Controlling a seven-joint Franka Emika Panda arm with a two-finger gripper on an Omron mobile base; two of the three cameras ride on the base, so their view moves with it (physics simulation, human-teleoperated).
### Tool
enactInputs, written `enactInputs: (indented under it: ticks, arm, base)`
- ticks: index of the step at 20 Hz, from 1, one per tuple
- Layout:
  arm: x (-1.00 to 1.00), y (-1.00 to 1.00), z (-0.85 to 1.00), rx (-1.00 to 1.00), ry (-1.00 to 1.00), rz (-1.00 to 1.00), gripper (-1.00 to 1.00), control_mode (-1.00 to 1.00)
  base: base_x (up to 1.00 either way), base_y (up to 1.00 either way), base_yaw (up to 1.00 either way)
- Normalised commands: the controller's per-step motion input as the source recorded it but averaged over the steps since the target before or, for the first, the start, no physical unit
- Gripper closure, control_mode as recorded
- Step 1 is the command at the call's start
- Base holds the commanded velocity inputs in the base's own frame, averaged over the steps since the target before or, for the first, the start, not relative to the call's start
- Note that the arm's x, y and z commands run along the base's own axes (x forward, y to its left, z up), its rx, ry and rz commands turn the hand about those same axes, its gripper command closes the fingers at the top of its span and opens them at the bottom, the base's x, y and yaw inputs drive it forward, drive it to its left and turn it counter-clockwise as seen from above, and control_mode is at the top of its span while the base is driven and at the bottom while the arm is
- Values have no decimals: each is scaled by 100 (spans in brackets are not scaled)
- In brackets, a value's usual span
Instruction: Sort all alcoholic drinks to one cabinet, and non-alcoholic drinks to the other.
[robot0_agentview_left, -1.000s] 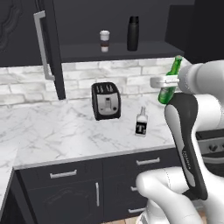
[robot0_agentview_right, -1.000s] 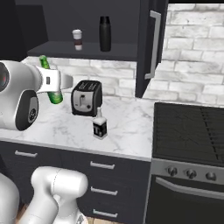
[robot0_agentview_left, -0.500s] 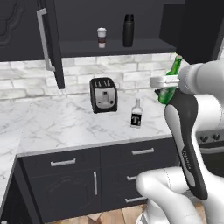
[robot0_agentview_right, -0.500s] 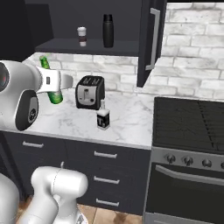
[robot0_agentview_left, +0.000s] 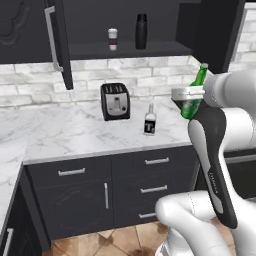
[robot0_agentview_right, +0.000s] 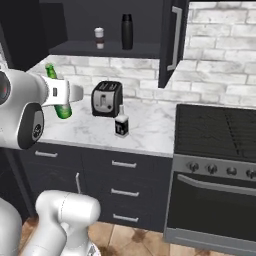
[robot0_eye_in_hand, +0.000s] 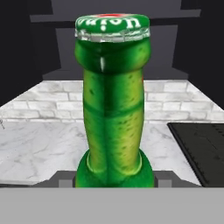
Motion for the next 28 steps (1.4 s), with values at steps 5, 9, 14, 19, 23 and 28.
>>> enactInputs:
  ticks: [5, 9, 14, 19, 23, 28]
  arm:
    - [0, 0, 0, 0, 0, 0, 100, 100]
    - [0, 0, 0, 0, 0, 0, 100, 100]
    - [0, 0, 0, 0, 0, 0, 100, 100]
    - [0, 0, 0, 0, 0, 0, 100, 100]
    - [0, 0, 0, 0, 0, 0, 100, 100]
    - [0, 0, 0, 0, 0, 0, 100, 100]
  base:
    - [-47, -30, 0]
    - [-40, -34, 1]
    - [-33, -42, 1]
    - [-26, -47, 0]
    - [-25, -47, 0]
    - [-23, -50, 0]
